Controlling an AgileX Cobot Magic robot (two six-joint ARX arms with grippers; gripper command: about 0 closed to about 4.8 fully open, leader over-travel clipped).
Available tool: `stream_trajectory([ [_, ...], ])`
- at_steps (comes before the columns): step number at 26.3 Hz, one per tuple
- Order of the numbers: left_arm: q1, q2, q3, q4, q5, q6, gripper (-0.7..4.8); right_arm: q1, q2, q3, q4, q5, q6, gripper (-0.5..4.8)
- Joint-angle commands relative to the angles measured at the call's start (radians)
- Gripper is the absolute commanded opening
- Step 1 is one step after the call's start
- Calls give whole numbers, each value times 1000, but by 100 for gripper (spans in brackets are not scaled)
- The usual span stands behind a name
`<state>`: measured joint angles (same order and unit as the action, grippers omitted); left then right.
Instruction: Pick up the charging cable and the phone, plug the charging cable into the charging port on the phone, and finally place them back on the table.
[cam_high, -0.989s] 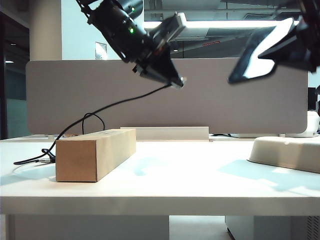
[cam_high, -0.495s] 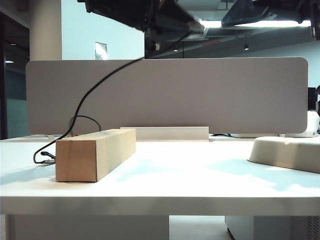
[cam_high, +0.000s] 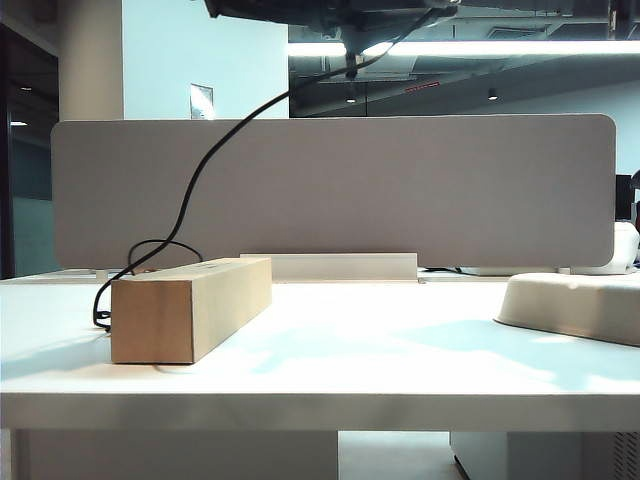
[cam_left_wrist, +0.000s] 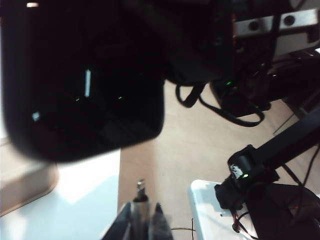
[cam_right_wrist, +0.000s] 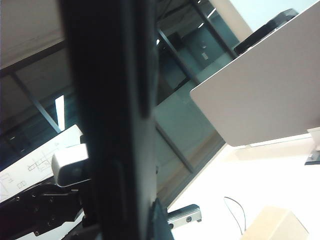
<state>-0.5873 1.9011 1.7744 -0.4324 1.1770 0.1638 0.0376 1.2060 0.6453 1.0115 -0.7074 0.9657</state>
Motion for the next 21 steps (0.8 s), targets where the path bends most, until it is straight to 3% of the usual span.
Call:
stream_trajectory([
  [1, -5, -8, 5, 41, 13, -7, -6, 0, -7, 12, 41, 5, 22, -7],
  [21, 9, -8, 5, 108, 14, -8, -6, 34, -6, 12, 27, -55, 50, -7],
])
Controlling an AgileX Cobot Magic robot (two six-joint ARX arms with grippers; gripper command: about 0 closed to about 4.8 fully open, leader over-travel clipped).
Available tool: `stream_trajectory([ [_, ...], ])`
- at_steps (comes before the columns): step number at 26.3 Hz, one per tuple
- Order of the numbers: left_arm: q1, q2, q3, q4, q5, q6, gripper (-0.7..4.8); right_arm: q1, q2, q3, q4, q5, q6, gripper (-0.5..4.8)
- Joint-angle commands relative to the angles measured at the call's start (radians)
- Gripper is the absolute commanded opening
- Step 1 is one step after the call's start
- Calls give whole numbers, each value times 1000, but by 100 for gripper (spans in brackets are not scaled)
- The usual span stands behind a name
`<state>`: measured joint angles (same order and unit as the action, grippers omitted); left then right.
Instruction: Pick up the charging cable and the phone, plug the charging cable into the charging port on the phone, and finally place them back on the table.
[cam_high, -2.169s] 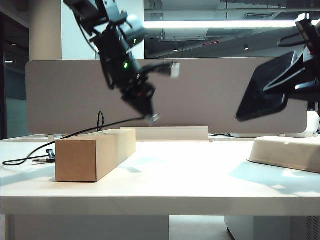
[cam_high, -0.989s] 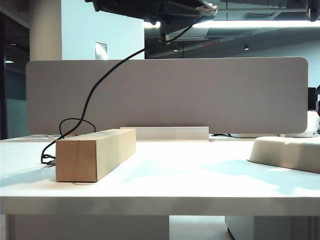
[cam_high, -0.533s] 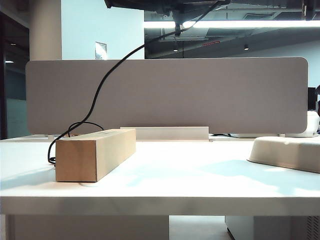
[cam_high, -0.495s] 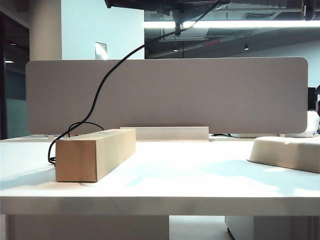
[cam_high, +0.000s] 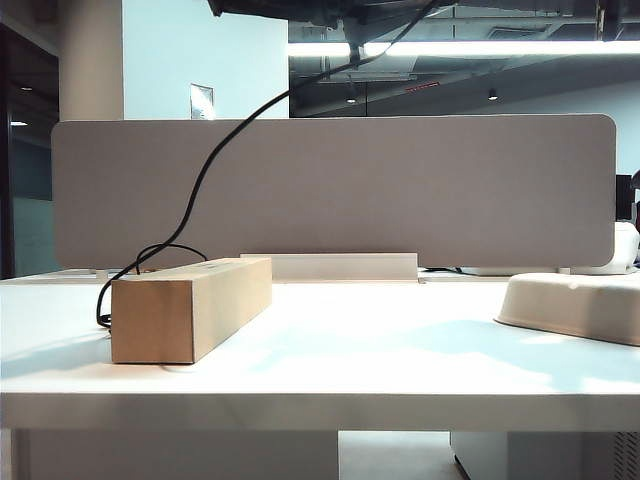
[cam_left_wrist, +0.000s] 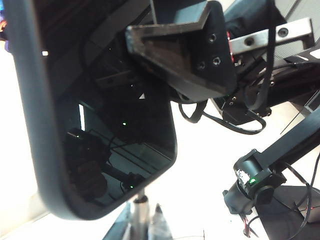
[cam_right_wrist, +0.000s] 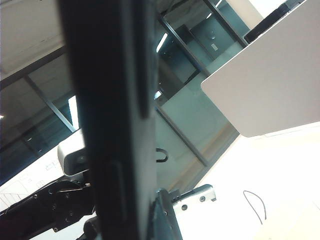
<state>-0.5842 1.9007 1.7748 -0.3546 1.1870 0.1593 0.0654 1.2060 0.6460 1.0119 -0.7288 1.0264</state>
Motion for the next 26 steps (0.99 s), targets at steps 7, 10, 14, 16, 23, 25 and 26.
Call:
stream_trajectory([
  [7, 13, -8, 5, 66, 16, -22, -6, 6, -6, 11, -51, -32, -71, -7],
  [10, 13, -8, 5, 106, 24, -51, -6, 6, -4, 11, -51, -32, -78, -7],
  [14, 11, -7, 5, 153, 25, -67, -6, 10, -4, 11, -54, -32, -79, -7],
  [16, 11, -7, 5, 154, 25, -71, -6, 10, -4, 11, -74, -33, -84, -7],
  [23, 4, -7, 5, 154, 23, -70, -6, 37, 5, 11, -95, -33, -110, -7],
  [25, 4, -7, 5, 155, 26, -70, -6, 54, 10, 11, -95, -32, -111, -7],
  [26, -1, -7, 5, 154, 25, -70, -6, 58, 13, 11, -95, -32, -116, -7],
])
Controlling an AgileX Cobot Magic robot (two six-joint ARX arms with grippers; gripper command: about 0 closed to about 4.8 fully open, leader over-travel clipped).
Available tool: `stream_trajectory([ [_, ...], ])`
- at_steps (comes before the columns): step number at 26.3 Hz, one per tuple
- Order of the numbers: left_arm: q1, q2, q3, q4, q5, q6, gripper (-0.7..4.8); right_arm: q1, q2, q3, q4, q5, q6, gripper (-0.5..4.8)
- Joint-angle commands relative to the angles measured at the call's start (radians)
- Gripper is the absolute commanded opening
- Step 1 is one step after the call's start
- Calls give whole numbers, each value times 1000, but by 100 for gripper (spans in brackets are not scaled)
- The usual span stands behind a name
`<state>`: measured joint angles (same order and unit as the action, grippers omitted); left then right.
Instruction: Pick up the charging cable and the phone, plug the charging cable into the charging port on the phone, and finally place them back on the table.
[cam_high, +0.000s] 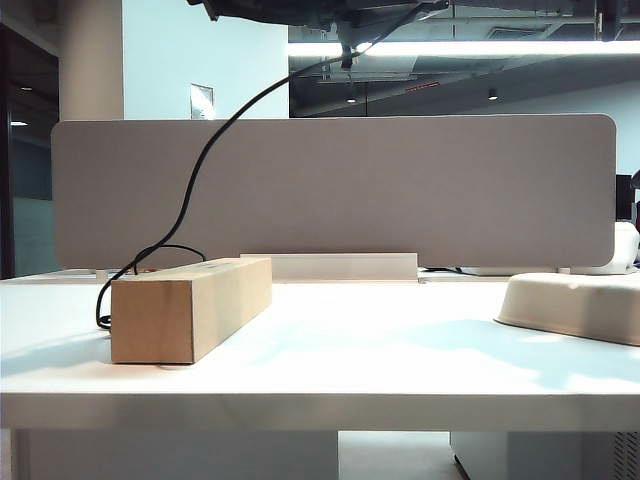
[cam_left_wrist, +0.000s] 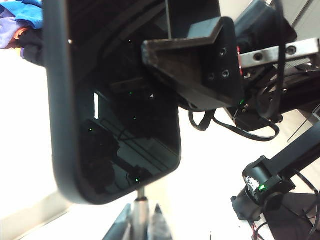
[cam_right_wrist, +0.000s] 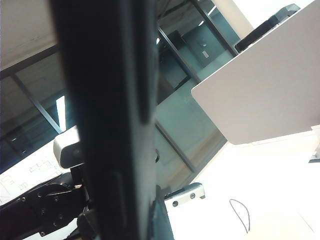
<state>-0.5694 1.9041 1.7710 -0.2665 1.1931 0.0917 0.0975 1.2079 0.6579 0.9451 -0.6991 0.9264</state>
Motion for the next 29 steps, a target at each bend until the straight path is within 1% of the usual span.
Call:
stream_trajectory([
  [1, -17, -10, 9, 66, 19, -3, -6, 26, 11, -1, -28, -62, -20, -7],
  [10, -10, -11, 9, 68, 16, -5, -6, 27, 11, -1, -27, -68, -22, -7],
  [12, -8, -11, 9, 68, 16, -25, -6, 27, 11, -1, -27, -74, -22, -7],
  [17, -1, -11, 9, 90, 24, -36, -6, 27, 11, -1, -21, -89, -23, -7],
  [20, 4, -11, 9, 132, 42, -79, -6, 27, 11, -1, -21, -97, -23, -7],
  [22, 5, -11, 9, 158, 42, -93, -6, 27, 11, -1, -21, -112, -23, -7],
  [25, 5, -11, 9, 159, 41, -93, -6, 27, 11, -1, -12, -112, -22, -7],
  [29, 6, -11, 9, 157, 42, -93, -6, 26, 10, 1, 48, -104, -21, -7],
])
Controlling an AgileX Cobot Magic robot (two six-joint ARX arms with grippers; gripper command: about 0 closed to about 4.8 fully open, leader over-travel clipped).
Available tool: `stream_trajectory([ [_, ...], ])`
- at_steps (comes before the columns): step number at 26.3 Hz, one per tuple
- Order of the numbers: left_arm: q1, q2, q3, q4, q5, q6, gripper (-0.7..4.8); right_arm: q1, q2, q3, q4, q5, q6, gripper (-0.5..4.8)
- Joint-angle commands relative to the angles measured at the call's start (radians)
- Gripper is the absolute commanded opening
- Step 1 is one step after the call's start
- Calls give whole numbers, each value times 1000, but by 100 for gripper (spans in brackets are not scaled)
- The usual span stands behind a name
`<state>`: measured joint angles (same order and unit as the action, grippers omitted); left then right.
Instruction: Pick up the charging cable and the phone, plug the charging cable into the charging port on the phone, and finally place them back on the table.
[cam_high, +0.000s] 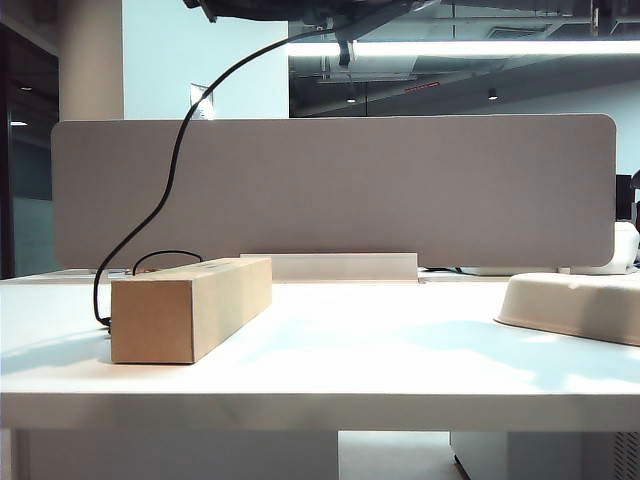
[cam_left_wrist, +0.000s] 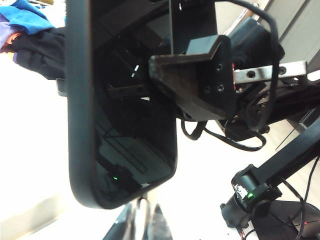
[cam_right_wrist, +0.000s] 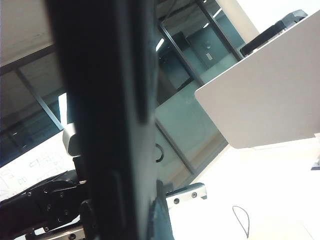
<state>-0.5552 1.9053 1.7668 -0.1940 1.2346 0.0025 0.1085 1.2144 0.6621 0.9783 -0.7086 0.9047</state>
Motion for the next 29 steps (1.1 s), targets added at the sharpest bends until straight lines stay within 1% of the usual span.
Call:
stream_trajectory([
  [1, -1, -12, 13, 82, 1, -6, -6, 14, 4, -3, 25, -90, 0, -7],
  [2, 2, -12, 13, 80, 0, -17, -6, 13, 4, -3, 24, -76, 0, -7],
  [5, 3, -9, 13, 41, 0, -16, -6, 10, 4, -3, 22, -46, -1, -7],
  [8, 3, -9, 13, 34, 1, -14, -6, 9, 4, -3, 26, -7, -1, -7],
  [11, 3, -8, 13, 11, 1, -14, -6, 5, 4, -1, 79, 33, 0, -7],
  [16, 4, -5, 13, -58, 0, 25, -6, -4, 4, 43, 95, 26, 4, -7],
  [18, 4, -3, 13, -71, 0, 28, -6, -4, 4, 61, 94, 26, 4, -7],
  [20, 4, -3, 13, -71, 0, 29, -6, -4, 4, 64, 94, 26, 4, -7],
  [22, 14, -4, 13, -71, 2, 34, -6, -5, 4, 64, 59, 26, 2, -7],
  [25, 35, -3, 13, -82, 5, 34, -6, -28, 4, 64, 49, 27, 4, -7],
  [29, 41, -3, 13, -57, 23, 19, -6, -28, 4, 64, 48, 68, 4, -7],
])
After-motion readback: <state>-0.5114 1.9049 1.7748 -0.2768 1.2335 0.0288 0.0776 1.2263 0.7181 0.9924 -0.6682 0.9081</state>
